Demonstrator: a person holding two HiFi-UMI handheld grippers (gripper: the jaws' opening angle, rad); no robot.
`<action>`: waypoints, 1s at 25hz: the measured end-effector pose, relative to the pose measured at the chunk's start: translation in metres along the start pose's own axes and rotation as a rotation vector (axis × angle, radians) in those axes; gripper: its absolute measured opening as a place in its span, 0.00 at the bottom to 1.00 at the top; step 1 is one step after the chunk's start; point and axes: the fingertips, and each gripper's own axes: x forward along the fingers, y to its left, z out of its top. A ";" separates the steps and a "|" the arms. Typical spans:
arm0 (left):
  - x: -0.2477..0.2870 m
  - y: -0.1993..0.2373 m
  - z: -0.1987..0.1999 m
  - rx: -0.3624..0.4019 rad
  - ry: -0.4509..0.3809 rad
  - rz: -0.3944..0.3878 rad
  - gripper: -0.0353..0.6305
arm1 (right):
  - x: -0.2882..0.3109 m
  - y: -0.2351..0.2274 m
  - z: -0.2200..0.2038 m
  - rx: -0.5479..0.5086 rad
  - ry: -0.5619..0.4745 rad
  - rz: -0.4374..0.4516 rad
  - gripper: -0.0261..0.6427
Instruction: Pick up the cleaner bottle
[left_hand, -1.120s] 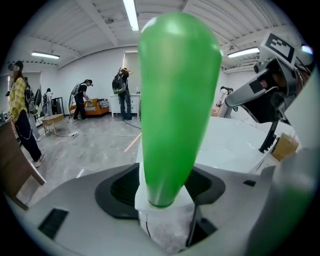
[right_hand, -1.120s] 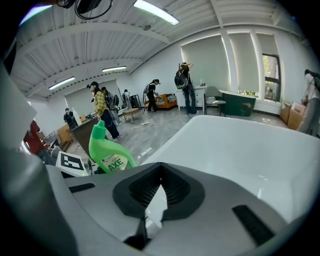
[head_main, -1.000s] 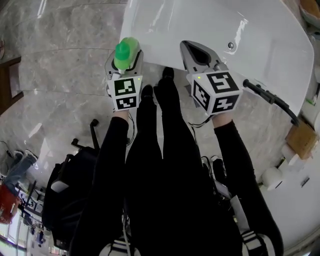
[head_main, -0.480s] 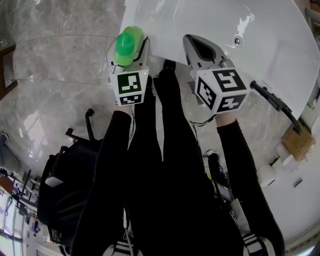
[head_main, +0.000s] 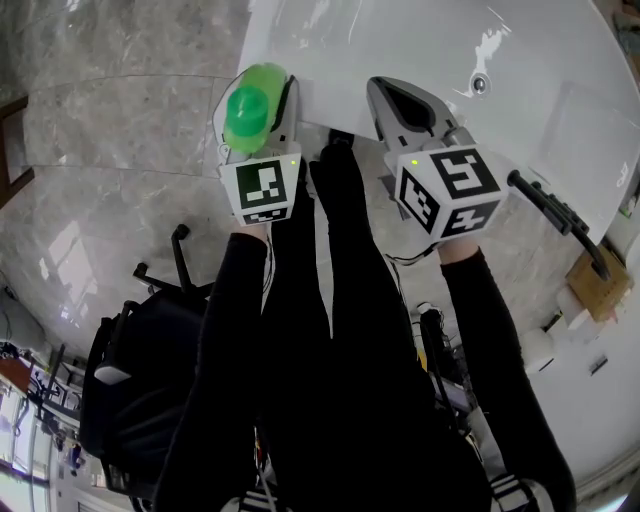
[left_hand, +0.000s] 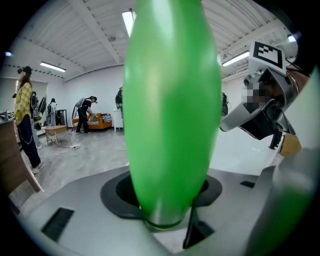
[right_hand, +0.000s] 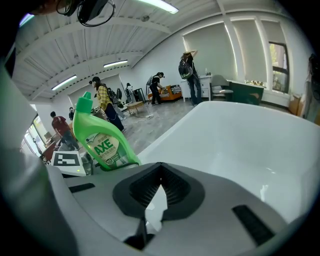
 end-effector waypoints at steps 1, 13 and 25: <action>0.000 0.000 0.001 0.004 -0.005 0.002 0.39 | 0.001 0.000 -0.001 0.001 0.002 0.001 0.04; -0.001 -0.005 0.012 0.047 -0.021 -0.024 0.36 | 0.001 -0.002 0.000 0.010 -0.004 -0.001 0.04; 0.002 -0.031 0.065 0.101 -0.030 -0.150 0.36 | -0.025 -0.024 0.026 0.057 -0.082 -0.063 0.04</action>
